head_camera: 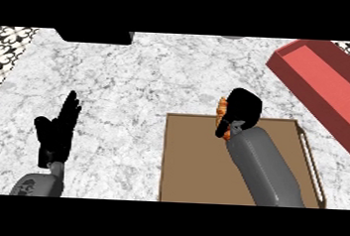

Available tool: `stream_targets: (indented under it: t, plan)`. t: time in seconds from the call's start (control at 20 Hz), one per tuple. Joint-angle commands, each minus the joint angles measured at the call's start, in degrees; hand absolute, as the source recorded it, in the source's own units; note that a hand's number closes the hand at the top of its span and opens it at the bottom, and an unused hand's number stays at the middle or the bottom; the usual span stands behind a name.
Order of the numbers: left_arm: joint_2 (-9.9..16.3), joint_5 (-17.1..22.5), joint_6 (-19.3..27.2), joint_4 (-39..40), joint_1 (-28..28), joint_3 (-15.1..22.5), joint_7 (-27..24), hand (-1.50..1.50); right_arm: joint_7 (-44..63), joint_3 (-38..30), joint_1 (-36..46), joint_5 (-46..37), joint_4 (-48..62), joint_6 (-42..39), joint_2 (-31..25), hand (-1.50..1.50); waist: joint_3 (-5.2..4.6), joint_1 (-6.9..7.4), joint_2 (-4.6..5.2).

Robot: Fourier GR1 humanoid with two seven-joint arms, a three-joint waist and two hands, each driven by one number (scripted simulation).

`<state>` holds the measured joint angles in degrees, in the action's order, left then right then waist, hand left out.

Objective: Pick the croissant from the tray and place it in the cardboard box

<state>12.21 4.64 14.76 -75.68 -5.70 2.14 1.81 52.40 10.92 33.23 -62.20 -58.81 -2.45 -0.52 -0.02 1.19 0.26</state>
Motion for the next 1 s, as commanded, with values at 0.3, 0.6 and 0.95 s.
stream_targets:
  t: [0.3, 0.6, 0.95]
  plan:
    - [0.35, -1.0, -0.51, -3.37, 2.8, -1.16, 0.6, 0.0, -1.24, -1.18, 6.95, -1.43, -7.58, -3.54, -2.74, 1.5, 0.02, -1.07, -0.47]
    - [-0.46, -0.45, -1.25, 0.69, 1.72, -2.29, -2.03, 0.0, 7.03, -0.83, 11.04, -4.95, -21.45, -6.76, -2.62, 1.5, -0.01, -1.56, -0.64]
    - [-1.85, -1.94, 0.22, -0.73, -1.14, -1.52, 1.89, 0.0, 5.0, -7.42, 14.15, -5.4, -24.71, -12.68, -10.17, 1.5, 0.02, -1.24, -0.35]
